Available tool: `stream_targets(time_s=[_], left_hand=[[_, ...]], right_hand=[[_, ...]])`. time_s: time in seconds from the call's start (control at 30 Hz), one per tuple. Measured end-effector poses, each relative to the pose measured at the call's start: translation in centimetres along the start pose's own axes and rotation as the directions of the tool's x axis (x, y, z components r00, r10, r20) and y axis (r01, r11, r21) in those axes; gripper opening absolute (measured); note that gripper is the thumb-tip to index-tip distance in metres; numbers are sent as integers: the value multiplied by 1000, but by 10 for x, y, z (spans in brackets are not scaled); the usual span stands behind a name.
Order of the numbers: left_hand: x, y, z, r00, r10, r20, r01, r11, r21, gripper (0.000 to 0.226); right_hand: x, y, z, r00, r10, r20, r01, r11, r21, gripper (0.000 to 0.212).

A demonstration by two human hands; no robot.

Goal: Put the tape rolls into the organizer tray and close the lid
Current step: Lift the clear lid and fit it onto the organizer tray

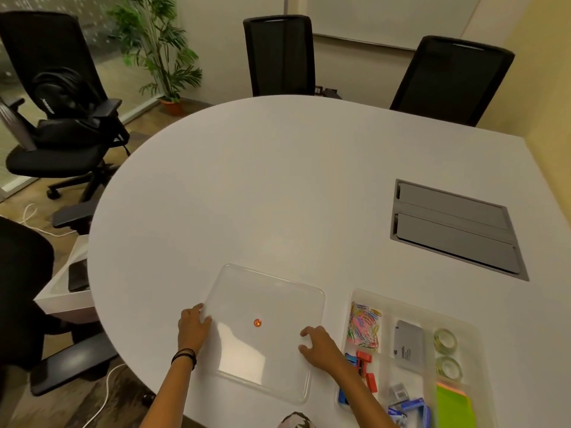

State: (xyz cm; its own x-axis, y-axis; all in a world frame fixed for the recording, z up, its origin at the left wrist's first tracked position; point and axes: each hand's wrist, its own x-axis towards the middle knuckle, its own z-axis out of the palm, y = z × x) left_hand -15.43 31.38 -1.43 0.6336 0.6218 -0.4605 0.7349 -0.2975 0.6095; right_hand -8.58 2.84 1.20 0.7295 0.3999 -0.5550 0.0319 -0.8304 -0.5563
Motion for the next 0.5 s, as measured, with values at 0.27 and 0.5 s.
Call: stream_targets(time_s=[0.27,0.5], left_hand=[[37,8,-15,981,-126,150,121,992,41,37],[41,16,-18,966,-176,190,168,984,57,34]], right_hand=[[5,-3,-6,998,54,-23,-51,994,94,41],[9,-1,-15,996,75,-38,-70,988,134,39]])
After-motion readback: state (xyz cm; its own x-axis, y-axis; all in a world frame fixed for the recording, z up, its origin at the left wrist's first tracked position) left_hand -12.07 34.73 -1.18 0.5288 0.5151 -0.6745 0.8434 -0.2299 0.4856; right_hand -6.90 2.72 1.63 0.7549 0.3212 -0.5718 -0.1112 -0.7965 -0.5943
